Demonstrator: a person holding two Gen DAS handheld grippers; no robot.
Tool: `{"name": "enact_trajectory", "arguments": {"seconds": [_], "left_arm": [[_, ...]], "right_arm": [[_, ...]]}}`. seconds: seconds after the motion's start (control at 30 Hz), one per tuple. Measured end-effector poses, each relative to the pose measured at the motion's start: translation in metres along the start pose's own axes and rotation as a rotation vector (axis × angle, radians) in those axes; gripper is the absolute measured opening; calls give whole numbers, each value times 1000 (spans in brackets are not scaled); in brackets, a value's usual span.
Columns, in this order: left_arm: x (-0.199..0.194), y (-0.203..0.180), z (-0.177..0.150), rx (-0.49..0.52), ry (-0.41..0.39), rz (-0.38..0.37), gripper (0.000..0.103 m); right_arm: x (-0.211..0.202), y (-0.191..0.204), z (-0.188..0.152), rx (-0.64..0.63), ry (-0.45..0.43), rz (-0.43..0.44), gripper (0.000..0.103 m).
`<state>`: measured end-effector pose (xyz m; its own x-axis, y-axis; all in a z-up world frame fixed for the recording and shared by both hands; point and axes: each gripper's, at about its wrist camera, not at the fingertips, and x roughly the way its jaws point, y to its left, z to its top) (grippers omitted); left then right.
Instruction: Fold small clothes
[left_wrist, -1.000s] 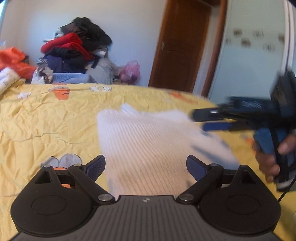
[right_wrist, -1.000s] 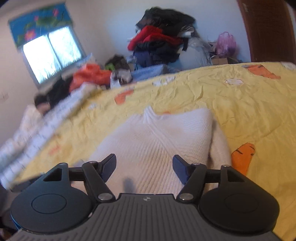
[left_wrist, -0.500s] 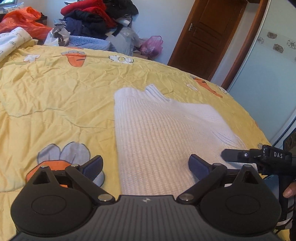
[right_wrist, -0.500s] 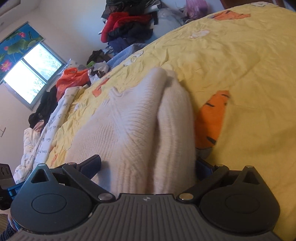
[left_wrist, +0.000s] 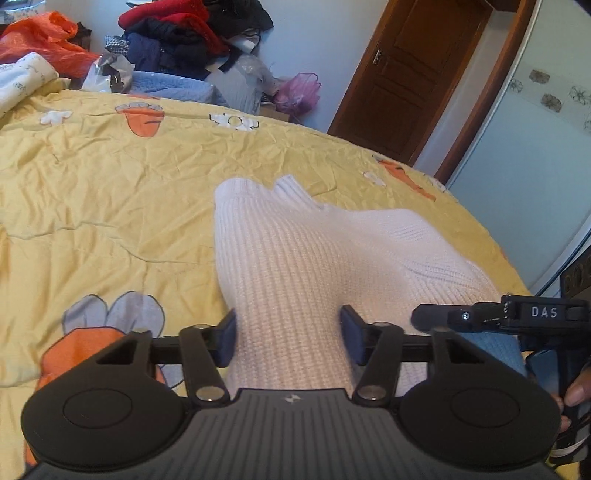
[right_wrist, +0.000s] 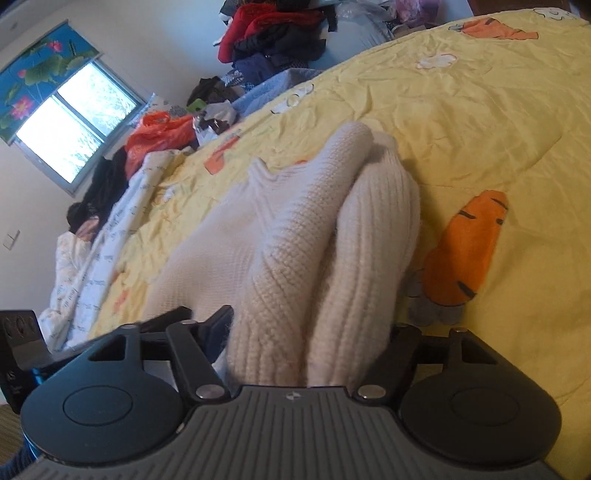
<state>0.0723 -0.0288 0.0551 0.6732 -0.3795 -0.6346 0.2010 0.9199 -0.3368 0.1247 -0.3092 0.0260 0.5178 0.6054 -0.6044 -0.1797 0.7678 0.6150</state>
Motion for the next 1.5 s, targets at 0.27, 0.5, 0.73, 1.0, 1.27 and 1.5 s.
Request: {"name": "enact_trajectory", "arguments": {"seconds": [0.27, 0.5, 0.73, 1.0, 1.27, 1.5], "left_arm": [[-60, 28, -11, 46, -18, 86, 50], [-62, 29, -43, 128, -68, 127, 63], [-37, 53, -20, 24, 21, 26, 85], [-70, 51, -27, -16, -23, 50, 50], [-83, 43, -36, 74, -112, 122, 59], [-149, 5, -79, 280, -381, 207, 92]], "right_arm": [[-6, 48, -24, -37, 24, 185, 69], [10, 24, -51, -29, 46, 153, 66], [10, 23, -33, 45, 62, 136, 80], [27, 68, -34, -169, 31, 109, 64], [30, 44, -31, -73, 9, 75, 73], [-72, 83, -71, -182, -344, -22, 70]]}}
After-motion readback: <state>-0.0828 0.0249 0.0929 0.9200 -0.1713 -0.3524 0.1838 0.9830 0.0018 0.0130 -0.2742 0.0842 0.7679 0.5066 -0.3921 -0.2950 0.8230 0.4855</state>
